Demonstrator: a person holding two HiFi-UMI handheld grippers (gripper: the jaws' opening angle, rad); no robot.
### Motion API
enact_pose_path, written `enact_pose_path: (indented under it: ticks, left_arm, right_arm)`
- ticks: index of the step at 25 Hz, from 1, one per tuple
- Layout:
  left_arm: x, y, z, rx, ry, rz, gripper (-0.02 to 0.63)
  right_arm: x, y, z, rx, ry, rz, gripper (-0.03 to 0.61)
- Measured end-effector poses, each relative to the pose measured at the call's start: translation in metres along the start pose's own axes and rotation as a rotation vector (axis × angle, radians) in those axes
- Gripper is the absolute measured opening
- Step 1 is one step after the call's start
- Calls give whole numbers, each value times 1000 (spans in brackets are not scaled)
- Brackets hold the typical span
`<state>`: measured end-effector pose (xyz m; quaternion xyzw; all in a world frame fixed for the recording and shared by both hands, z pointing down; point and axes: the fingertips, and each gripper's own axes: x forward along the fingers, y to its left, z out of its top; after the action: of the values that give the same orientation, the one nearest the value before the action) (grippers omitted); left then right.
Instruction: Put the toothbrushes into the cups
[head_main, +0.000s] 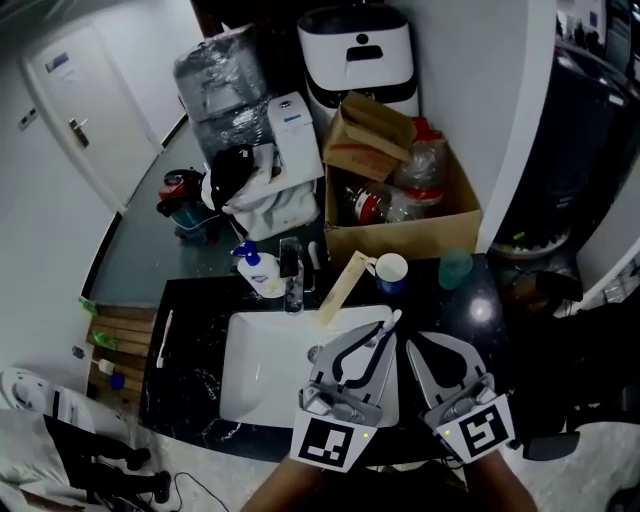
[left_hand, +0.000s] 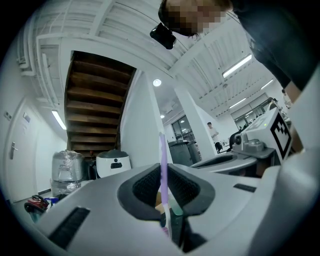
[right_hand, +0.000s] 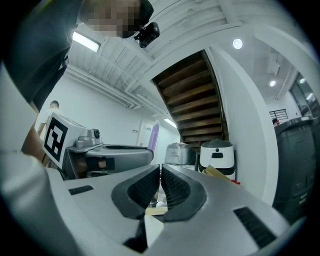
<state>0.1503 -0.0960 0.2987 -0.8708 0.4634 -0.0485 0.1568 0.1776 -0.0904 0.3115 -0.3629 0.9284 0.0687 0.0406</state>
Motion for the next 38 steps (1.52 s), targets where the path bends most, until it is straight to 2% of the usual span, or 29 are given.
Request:
enact_pose_path:
  ticks: [13, 19, 23, 25, 28, 38]
  left_arm:
    - [22, -28, 9, 5, -8, -34, 48]
    - [20, -24, 10, -88, -47, 0, 48]
    - [18, -21, 8, -32, -29, -18, 48]
    - [16, -19, 8, -51, -33, -10, 48]
    - [13, -19, 6, -8, -14, -29, 48]
    - [2, -4, 3, -38, -48, -33, 48]
  right_arm:
    - [-30, -19, 5, 4, -15, -38, 35]
    - [-33, -20, 2, 6, 1, -52, 35]
    - [-30, -16, 2, -1, 0, -48, 35]
    - [-28, -14, 3, -4, -3, -46, 35]
    - [-27, -9, 3, -9, 3, -42, 35]
    - [-14, 5, 4, -22, 13, -51, 35]
